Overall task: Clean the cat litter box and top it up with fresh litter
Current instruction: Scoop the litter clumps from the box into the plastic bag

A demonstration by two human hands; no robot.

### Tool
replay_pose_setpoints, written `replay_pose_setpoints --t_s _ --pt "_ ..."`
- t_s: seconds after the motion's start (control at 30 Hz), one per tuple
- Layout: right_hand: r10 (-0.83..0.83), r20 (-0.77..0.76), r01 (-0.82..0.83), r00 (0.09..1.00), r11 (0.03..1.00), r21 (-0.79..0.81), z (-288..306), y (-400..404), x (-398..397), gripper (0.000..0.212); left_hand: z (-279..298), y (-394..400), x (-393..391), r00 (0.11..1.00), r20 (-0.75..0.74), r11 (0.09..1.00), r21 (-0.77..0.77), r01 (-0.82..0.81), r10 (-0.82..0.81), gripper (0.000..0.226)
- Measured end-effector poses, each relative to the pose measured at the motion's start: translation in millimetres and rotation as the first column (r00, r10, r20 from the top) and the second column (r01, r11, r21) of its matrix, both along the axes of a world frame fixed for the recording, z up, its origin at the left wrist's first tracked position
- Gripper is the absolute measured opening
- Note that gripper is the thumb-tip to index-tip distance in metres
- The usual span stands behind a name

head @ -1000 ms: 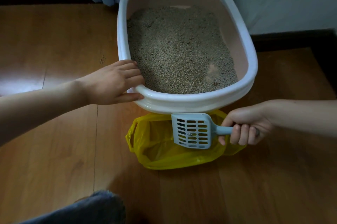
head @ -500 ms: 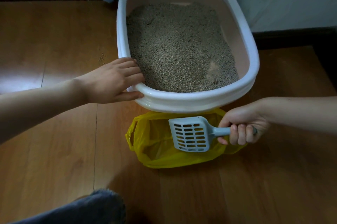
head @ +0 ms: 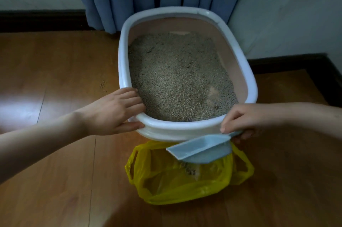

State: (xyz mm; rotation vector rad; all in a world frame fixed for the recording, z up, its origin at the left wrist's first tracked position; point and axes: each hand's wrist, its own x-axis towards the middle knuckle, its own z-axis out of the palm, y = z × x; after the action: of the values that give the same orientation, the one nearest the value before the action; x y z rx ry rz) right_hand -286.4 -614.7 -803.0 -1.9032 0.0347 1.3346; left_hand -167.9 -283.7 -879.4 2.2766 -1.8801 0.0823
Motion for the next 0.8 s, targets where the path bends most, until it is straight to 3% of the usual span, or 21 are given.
replay_pose_setpoints --t_s 0.07,0.17,0.2,0.27,0.3,0.37,0.47,0.53,0.63,0.8 --pt "-0.082 0.102 0.081 0.991 0.997 0.015 20.4 -11.1 15.4 0.034 0.6 0.4 2.0 1.000 -0.021 1.000 -0.004 0.007 -0.007 0.042" --pt "-0.195 0.334 0.239 0.922 0.966 -0.097 44.5 -33.6 47.9 0.038 2.8 -0.9 6.7 0.998 -0.066 1.000 -0.006 0.019 -0.019 0.044" --pt "-0.153 0.416 0.245 0.896 0.953 -0.178 50.3 -38.7 58.1 0.036 4.3 -2.1 9.0 0.997 -0.078 1.000 -0.018 0.019 -0.021 0.045" --pt "0.187 0.542 0.140 0.819 0.852 -0.505 56.2 -45.4 73.1 0.029 7.8 -6.5 15.6 0.996 -0.092 0.998 -0.058 0.003 -0.008 0.043" --pt "0.405 0.523 0.087 0.750 0.723 -0.686 56.4 -45.0 77.9 0.029 9.7 -9.8 19.4 0.995 -0.101 0.997 -0.078 -0.014 0.006 0.042" --pt "0.669 0.407 0.060 0.622 0.478 -0.877 54.8 -35.9 85.0 0.026 12.1 -18.1 26.0 0.992 -0.117 0.993 -0.112 -0.048 0.035 0.039" --pt "0.847 0.137 -0.044 0.513 0.186 -0.982 49.4 -14.7 93.2 0.018 15.8 -32.1 34.3 0.987 -0.147 0.985 -0.146 -0.090 0.068 0.038" --pt "0.899 -0.003 -0.101 0.437 0.046 -0.994 40.0 -1.7 99.8 0.013 16.2 -37.5 38.1 0.984 -0.168 0.983 -0.161 -0.089 0.061 0.038" --pt "0.936 -0.079 -0.120 0.344 -0.039 -0.992 22.3 13.1 113.7 0.020 12.8 -40.3 40.9 0.985 -0.168 0.984 -0.159 -0.075 0.048 0.041" --pt "0.937 -0.143 -0.197 0.319 -0.082 -0.977 1.3 23.7 107.5 0.021 5.2 -39.7 39.3 0.976 -0.205 0.979 -0.173 -0.108 0.071 0.041"
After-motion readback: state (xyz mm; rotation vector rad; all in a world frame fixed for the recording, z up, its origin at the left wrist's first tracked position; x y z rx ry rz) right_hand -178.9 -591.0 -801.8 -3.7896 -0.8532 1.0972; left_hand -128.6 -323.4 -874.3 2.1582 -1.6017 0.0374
